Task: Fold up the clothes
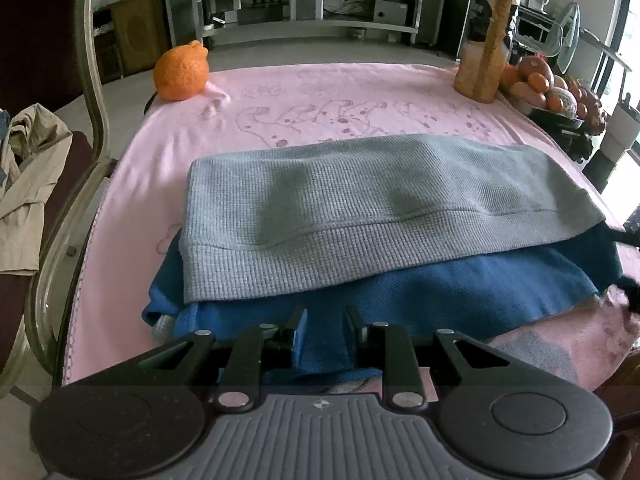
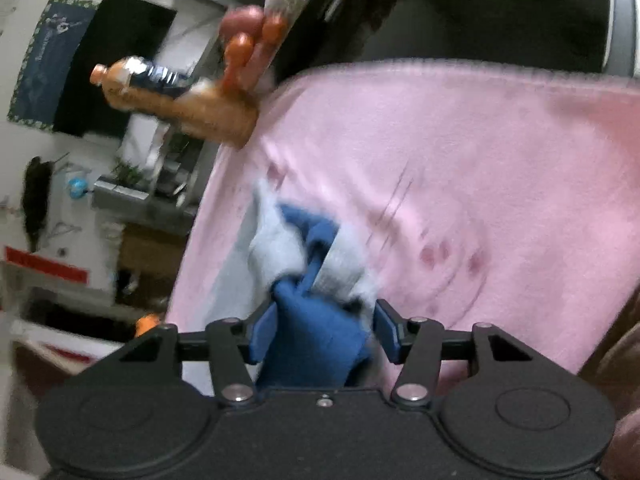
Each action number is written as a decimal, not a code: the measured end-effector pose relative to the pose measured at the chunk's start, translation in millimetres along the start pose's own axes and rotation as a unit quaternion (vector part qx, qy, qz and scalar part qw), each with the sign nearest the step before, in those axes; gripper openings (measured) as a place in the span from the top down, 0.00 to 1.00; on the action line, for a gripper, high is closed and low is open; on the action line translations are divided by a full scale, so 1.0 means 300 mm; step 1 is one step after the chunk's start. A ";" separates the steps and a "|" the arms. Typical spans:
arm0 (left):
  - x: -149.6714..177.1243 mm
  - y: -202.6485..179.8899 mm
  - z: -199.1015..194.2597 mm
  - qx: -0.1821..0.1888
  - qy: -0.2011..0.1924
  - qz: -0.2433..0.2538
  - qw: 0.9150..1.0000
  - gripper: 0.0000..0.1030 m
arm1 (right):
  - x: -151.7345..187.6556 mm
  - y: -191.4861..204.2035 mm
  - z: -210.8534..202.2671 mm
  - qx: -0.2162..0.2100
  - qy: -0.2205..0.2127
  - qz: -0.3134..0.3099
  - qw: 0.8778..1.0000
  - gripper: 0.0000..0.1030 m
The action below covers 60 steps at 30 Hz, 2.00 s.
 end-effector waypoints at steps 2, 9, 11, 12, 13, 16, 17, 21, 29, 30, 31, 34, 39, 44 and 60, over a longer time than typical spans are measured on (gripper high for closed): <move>0.000 0.002 -0.002 0.003 -0.001 -0.003 1.000 0.77 | 0.018 -0.005 0.001 -0.002 0.030 0.013 0.999 0.50; -0.003 -0.012 0.007 0.003 0.003 0.002 1.000 0.76 | 0.041 -0.013 0.011 -0.022 0.048 0.043 0.998 0.52; -0.002 -0.010 0.009 0.002 0.004 0.003 1.000 0.76 | 0.032 0.008 0.015 -0.015 0.013 0.021 1.000 0.51; -0.001 -0.008 0.010 0.001 0.005 0.002 1.000 0.77 | 0.030 0.016 0.022 -0.012 0.004 0.012 1.000 0.51; -0.001 -0.006 0.011 0.000 0.005 0.001 1.000 0.76 | 0.030 0.024 0.028 -0.011 -0.001 0.007 1.000 0.49; -0.002 -0.008 0.013 0.006 0.007 -0.001 1.000 0.77 | 0.058 0.033 0.050 -0.023 0.035 0.026 0.999 0.48; -0.003 -0.008 0.013 0.008 0.007 -0.002 1.000 0.77 | 0.072 0.027 0.056 -0.037 0.053 0.045 0.997 0.48; -0.005 -0.011 0.015 0.016 0.008 -0.005 1.000 0.76 | 0.088 0.032 0.083 -0.058 0.071 0.064 0.994 0.51; -0.037 -0.024 0.010 0.050 0.004 -0.012 0.999 0.84 | 0.039 0.069 0.065 0.026 -0.053 -0.011 0.998 0.88; -0.061 -0.032 0.002 0.067 -0.002 -0.014 0.998 0.84 | 0.040 0.074 0.065 0.036 -0.059 -0.022 0.997 0.91; -0.085 -0.041 -0.005 0.082 -0.009 -0.015 0.996 0.84 | 0.038 0.076 0.065 0.039 -0.060 -0.022 0.997 0.91; -0.155 -0.099 -0.018 0.114 -0.030 0.016 0.993 0.85 | 0.033 0.073 0.063 0.042 -0.056 -0.011 0.997 0.91; -0.185 -0.270 0.048 0.188 0.005 0.113 0.976 0.86 | 0.029 0.020 0.058 0.039 -0.038 0.026 0.998 0.88; -0.096 -0.323 0.103 0.177 0.025 0.168 0.969 0.88 | 0.024 0.001 0.063 0.035 -0.027 0.040 0.998 0.86; -0.019 -0.374 0.154 0.165 0.024 0.230 0.959 0.91 | 0.025 0.066 0.087 -0.011 -0.045 0.067 0.997 0.32</move>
Point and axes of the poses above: each gripper's, at about its wrist camera, not at the fingertips, and z roughly the way its jaws point, y to its left, x to its underside, the point moved 5 cm from there along z, roughly the way its jaws point
